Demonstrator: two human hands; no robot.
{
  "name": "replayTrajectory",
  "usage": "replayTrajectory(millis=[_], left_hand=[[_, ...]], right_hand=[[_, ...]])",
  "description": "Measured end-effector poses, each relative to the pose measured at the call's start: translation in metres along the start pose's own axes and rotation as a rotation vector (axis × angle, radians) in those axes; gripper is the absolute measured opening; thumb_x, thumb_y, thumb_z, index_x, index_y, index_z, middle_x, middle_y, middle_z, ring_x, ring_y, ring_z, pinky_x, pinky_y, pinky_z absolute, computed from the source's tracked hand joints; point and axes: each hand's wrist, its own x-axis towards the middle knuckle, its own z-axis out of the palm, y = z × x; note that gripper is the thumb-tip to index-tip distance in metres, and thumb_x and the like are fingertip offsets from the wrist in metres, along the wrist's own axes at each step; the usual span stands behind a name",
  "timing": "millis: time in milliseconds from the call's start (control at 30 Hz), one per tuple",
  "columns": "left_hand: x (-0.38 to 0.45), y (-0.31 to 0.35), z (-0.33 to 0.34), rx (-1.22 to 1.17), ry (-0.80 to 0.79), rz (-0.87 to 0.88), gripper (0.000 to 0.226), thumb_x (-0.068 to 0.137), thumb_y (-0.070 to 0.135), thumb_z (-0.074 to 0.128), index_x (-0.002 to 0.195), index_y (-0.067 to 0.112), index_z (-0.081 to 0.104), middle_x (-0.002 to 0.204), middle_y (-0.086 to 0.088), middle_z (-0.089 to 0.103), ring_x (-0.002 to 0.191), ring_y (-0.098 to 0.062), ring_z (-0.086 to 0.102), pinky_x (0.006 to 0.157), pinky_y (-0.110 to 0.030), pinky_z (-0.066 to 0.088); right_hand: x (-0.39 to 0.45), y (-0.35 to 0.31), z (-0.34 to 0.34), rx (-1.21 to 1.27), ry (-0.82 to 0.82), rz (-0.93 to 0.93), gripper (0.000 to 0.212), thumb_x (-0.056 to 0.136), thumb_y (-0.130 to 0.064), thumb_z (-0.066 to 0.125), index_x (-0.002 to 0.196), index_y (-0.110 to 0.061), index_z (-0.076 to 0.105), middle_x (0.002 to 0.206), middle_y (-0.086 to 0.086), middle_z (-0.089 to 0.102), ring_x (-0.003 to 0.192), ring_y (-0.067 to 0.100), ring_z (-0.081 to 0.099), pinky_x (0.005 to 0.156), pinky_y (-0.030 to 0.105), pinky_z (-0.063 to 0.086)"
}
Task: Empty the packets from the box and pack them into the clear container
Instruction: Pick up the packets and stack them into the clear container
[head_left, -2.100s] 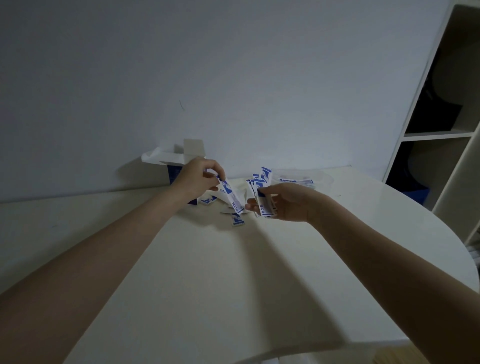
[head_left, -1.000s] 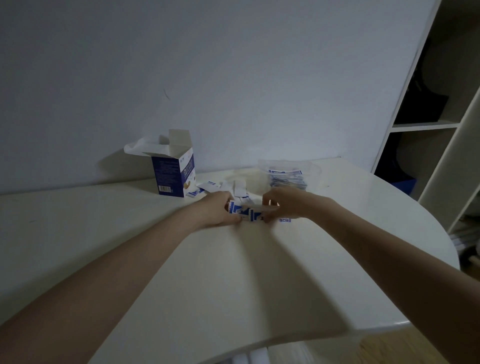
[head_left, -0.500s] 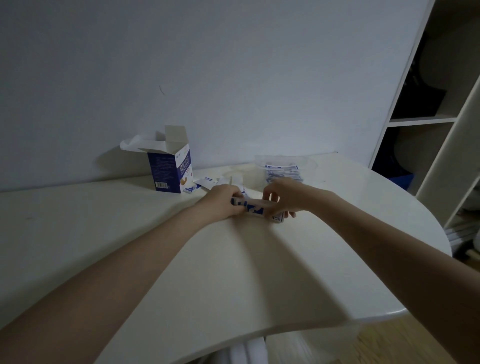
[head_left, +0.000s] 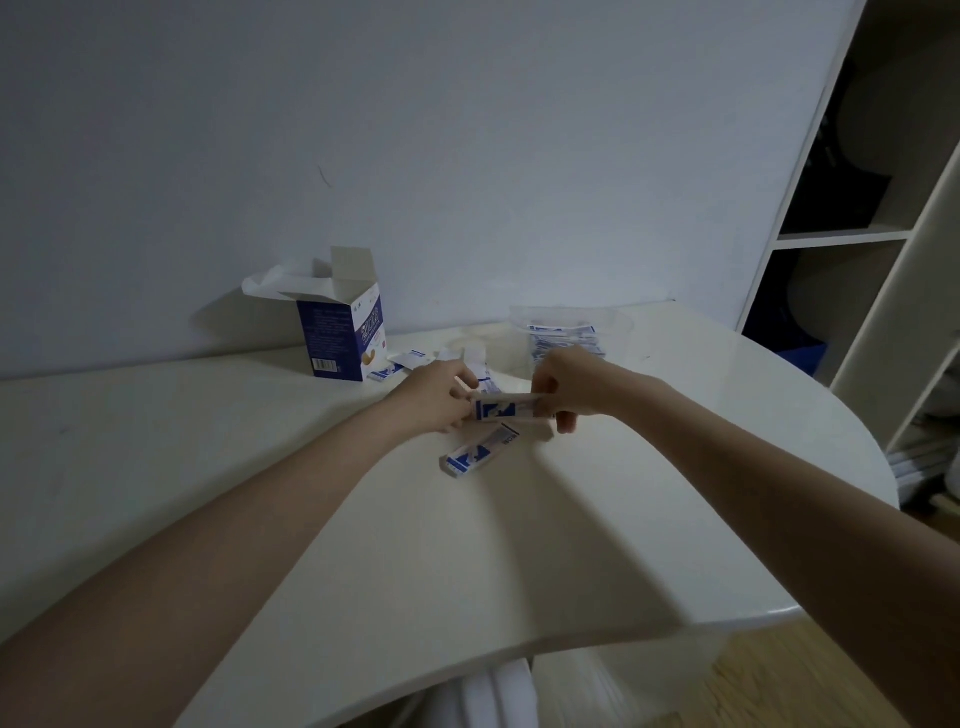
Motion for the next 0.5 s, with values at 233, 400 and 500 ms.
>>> replayTrajectory(millis=[233,400,500], left_hand=[[-0.006,0.006,-0.010,0.005,-0.247,-0.097,0.054,0.081,0.024,0.069,0.128,0.016,0.042,0.117,0.000,0.054,0.100,-0.018,0.055,0.083,-0.027,0.046],[-0.007,0.010,-0.002,0.493,-0.237,-0.056,0.029,0.075,0.038,0.070,0.072,0.013,0.057,0.067,-0.003,0.050,0.061,-0.017,0.046,0.056,-0.026,0.033],[-0.006,0.014,0.003,0.489,-0.214,-0.027,0.020,0.079,0.025,0.069,0.066,0.016,0.057,0.062,0.002,0.053,0.064,-0.014,0.049,0.058,-0.025,0.037]], right_hand=[[-0.004,0.002,0.007,0.004,0.025,-0.030,0.016,0.091,-0.007,0.046,0.086,-0.011,0.061,0.065,0.008,0.067,0.035,0.004,0.054,0.053,0.022,0.049],[-0.005,0.004,-0.002,0.057,0.116,-0.014,0.011,0.089,-0.008,0.051,0.091,-0.011,0.061,0.076,0.011,0.062,0.054,0.016,0.055,0.044,0.018,0.043],[-0.009,0.002,-0.006,0.142,-0.036,-0.058,0.015,0.088,-0.010,0.059,0.101,-0.006,0.064,0.087,0.005,0.060,0.067,0.016,0.057,0.054,0.017,0.049]])
